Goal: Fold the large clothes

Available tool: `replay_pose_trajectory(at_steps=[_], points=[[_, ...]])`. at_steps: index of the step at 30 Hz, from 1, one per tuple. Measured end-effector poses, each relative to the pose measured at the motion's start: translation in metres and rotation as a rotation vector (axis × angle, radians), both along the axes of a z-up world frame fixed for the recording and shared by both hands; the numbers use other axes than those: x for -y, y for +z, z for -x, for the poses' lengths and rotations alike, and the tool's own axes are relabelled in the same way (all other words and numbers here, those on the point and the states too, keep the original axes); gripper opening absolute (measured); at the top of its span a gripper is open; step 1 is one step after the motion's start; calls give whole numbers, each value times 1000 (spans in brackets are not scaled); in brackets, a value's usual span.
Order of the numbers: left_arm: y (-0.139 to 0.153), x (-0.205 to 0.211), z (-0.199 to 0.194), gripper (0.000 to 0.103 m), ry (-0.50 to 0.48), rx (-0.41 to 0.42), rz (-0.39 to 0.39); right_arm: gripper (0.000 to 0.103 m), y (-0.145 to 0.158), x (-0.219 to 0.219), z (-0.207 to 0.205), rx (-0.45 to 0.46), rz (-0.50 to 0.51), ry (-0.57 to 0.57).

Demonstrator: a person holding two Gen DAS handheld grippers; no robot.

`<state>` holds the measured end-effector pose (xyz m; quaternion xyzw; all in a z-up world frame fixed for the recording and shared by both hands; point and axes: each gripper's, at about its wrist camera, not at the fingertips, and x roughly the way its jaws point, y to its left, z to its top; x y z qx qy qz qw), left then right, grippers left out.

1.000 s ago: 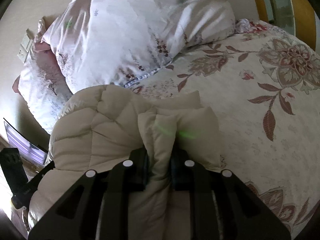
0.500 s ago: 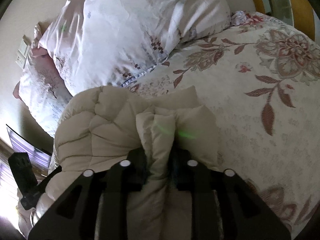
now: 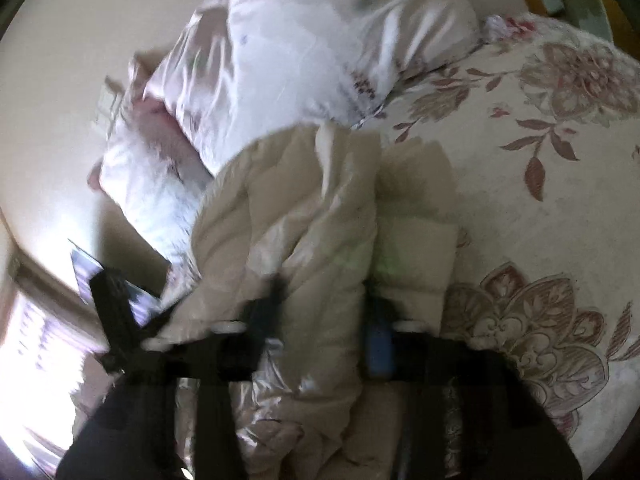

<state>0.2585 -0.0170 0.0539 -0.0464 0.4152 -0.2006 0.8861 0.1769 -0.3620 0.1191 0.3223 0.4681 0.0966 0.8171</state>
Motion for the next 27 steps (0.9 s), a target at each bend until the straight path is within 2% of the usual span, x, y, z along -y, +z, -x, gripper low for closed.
replay_pose_trajectory(at_steps=[3, 11, 13, 16, 17, 20, 22, 25, 27], points=[[0, 3, 2, 84, -5, 13, -24, 16, -1, -2, 4, -17, 68, -43], [1, 13, 6, 84, -8, 43, -68, 16, -27, -7, 18, -87, 124, -121], [7, 13, 12, 83, -5, 61, -81, 18, -28, -7, 17, -97, 124, -117], [23, 8, 33, 80, -13, 106, -91, 35, -19, -7, 20, -84, 183, -114], [29, 5, 43, 80, -22, 126, -91, 45, -11, -6, 24, -72, 222, -125], [42, 1, 69, 80, -56, 173, -110, 46, 10, -2, 42, -2, 265, -164], [48, 2, 83, 80, -82, 190, -116, 46, 31, -4, 56, 82, 283, -166], [56, 6, 104, 80, -127, 213, -106, 41, 59, -24, 75, 204, 302, -82], [61, 12, 112, 80, -156, 227, -100, 40, 68, -45, 83, 249, 322, 1]])
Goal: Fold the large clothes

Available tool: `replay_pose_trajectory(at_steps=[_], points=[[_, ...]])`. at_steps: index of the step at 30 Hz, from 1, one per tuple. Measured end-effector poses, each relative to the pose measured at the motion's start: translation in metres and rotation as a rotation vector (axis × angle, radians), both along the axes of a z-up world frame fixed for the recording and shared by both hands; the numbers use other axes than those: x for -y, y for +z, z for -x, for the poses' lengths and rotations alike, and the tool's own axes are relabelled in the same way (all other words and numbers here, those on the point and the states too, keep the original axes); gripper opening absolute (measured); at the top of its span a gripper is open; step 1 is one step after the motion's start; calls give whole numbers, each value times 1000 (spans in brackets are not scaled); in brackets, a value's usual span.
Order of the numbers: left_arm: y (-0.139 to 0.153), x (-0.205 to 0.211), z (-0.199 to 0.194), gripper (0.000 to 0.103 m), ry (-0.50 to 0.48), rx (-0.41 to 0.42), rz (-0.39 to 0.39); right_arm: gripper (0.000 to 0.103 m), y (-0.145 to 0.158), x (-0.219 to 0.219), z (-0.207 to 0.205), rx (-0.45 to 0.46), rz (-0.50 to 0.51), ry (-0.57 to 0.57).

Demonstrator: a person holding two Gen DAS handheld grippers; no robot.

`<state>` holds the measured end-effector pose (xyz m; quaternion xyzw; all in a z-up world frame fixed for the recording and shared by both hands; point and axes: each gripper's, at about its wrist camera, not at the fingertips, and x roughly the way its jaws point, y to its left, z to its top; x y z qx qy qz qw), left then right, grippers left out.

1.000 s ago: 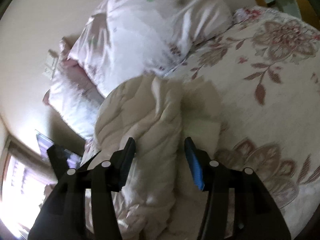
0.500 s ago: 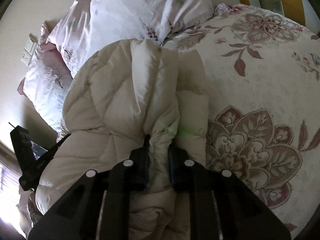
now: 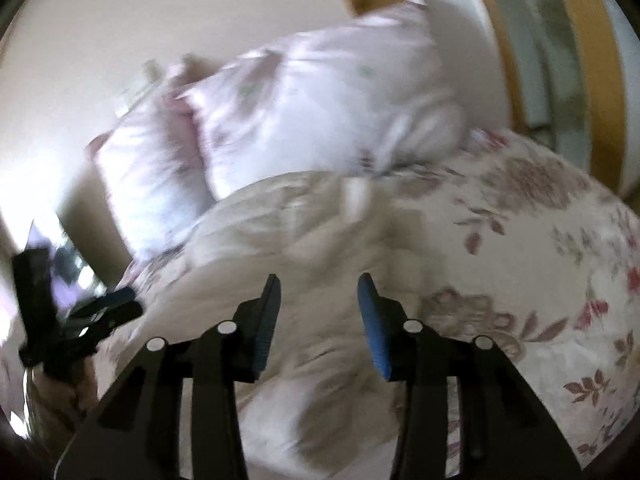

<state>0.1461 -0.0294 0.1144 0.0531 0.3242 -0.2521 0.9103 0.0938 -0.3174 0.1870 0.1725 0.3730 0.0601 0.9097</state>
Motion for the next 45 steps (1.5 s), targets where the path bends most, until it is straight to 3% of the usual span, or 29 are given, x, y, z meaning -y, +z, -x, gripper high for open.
replay_pose_trajectory(at_steps=[4, 9, 18, 26, 28, 31, 33, 35, 39, 45], points=[[-2, 15, 12, 80, -51, 10, -31, 39, -8, -28, 6, -36, 89, 80], [-26, 26, 8, 81, -55, -55, -88, 32, -45, -36, 2, -155, 203, 68], [-51, 42, 3, 84, -53, -59, -190, 32, -73, -26, 1, -210, 180, 46], [-65, 44, -7, 90, -48, -86, -203, 33, -74, -25, -2, -238, 182, 60], [-66, 44, -7, 90, -47, -90, -202, 34, -71, -23, -4, -249, 166, 69], [-66, 44, -8, 90, -48, -97, -197, 45, -56, -13, -10, -239, 96, 74], [-66, 43, -8, 90, -50, -101, -195, 61, -38, -3, -16, -196, 70, 35], [-66, 43, -8, 90, -51, -102, -194, 69, -23, 6, -25, -164, 96, -31], [-66, 42, -9, 90, -51, -105, -191, 71, -10, 24, -56, -145, 20, -106], [-66, 42, -9, 91, -50, -107, -191, 70, -30, 40, -109, -209, -106, -192]])
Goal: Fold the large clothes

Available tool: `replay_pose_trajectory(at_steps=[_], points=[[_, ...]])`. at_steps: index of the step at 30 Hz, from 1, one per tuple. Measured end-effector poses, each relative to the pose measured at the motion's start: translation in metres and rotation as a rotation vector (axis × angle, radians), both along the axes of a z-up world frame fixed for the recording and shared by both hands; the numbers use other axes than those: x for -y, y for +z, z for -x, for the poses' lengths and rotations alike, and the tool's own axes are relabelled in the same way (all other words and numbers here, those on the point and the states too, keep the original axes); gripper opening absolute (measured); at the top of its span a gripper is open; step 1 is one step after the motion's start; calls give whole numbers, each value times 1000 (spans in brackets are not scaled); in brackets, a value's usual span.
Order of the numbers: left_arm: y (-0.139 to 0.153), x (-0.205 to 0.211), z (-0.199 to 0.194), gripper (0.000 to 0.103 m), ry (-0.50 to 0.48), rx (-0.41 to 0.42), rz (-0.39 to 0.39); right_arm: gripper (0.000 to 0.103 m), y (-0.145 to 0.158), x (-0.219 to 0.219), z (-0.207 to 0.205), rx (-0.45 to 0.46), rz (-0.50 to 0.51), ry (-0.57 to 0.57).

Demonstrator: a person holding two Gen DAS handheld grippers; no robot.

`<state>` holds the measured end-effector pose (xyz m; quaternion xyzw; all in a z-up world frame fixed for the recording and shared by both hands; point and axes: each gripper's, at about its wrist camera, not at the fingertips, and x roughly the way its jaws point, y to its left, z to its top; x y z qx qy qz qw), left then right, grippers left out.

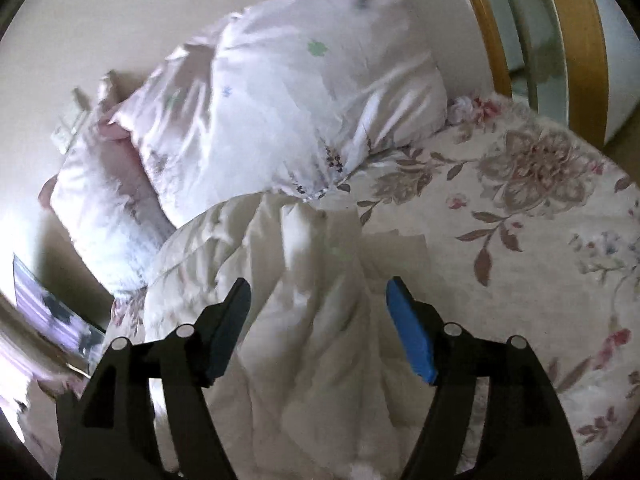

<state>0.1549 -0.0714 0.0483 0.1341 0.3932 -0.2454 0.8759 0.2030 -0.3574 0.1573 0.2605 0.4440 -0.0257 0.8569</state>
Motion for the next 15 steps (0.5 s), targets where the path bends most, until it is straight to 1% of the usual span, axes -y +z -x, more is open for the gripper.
replay_pose_trajectory(at_steps=[1, 2, 3, 6, 9, 10, 11, 12, 14, 15], points=[[0, 0, 0, 91, 0, 0, 0, 70, -3, -1, -4, -7, 8, -5], [0, 0, 0, 91, 0, 0, 1, 53, -7, -4, -9, -10, 21, -8], [0, 0, 0, 91, 0, 1, 2, 22, -9, -5, -11, -7, 28, -7], [2, -1, 0, 91, -4, 11, 14, 14, -19, -4, -12, -6, 59, -38], [14, -3, 5, 91, -27, 48, 65, 13, -36, 1, -13, -81, 125, -86], [19, -5, 6, 91, -32, 55, 92, 13, -47, 4, -16, -122, 142, -95], [25, -7, 6, 91, -34, 60, 124, 13, -54, 5, -16, -141, 145, -98], [33, -13, 5, 91, -30, 59, 182, 13, -61, 8, -17, -163, 148, -103], [42, -24, -1, 91, -10, 45, 274, 14, -71, 11, -20, -190, 149, -106], [45, -28, -4, 91, 8, 37, 308, 15, -72, 12, -21, -196, 144, -99]])
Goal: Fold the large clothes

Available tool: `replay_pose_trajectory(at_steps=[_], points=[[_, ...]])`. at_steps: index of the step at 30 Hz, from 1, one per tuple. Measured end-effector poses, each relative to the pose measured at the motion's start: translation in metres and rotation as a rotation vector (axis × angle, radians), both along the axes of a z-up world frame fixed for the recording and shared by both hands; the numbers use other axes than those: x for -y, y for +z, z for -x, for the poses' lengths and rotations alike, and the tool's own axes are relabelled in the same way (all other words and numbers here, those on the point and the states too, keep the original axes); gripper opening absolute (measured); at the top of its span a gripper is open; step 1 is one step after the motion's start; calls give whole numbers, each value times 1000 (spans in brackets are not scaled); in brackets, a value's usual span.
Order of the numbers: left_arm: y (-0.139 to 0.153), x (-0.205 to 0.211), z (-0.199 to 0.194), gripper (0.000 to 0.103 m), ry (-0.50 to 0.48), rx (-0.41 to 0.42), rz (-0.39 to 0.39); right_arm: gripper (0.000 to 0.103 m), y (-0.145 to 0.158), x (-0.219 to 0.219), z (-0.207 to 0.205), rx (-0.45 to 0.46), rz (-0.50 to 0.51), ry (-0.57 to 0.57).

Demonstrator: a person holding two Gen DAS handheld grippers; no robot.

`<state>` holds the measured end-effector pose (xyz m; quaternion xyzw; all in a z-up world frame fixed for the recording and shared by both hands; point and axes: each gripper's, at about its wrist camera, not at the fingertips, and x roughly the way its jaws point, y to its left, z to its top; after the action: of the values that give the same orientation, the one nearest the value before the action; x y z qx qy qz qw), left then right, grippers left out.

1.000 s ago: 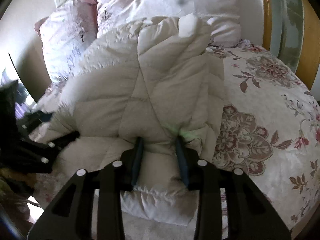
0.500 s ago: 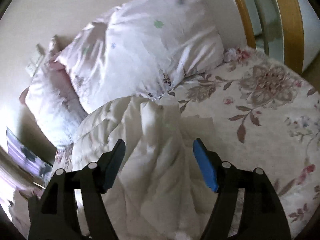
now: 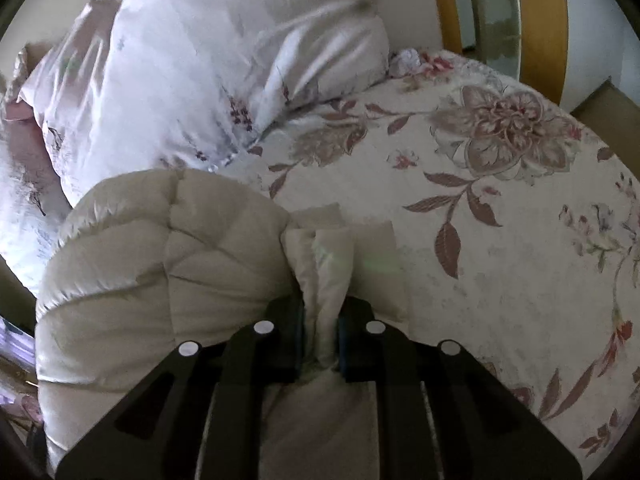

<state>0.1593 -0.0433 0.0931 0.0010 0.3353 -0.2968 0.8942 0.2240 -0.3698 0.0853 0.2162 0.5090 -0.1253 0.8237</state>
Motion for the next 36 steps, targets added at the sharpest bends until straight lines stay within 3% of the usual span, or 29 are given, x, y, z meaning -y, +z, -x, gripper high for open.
replay_pose_trajectory(at_steps=[2, 4, 6, 9, 14, 21, 30, 36], points=[[2, -14, -12, 91, 48, -38, 73, 21, 0, 3, -1, -8, -23, 20], [1, -28, -22, 91, 86, -87, 136, 41, 8, 10, 4, 7, -61, 24], [-3, -44, -36, 91, 118, -165, 213, 73, 20, 21, 15, 55, -115, 41], [-14, -65, -55, 91, 152, -289, 322, 100, 34, 33, 31, 113, -203, 68], [-26, -68, -70, 91, 154, -365, 359, 101, 24, 56, 51, 91, -462, 80], [-45, -62, -84, 91, 145, -466, 389, 101, -2, 43, 49, 11, -619, 185], [-56, -53, -98, 94, 110, -533, 422, 101, -18, 6, 29, -82, -663, 341], [-68, -48, -109, 94, 88, -600, 489, 101, -22, -16, 17, -90, -699, 419]])
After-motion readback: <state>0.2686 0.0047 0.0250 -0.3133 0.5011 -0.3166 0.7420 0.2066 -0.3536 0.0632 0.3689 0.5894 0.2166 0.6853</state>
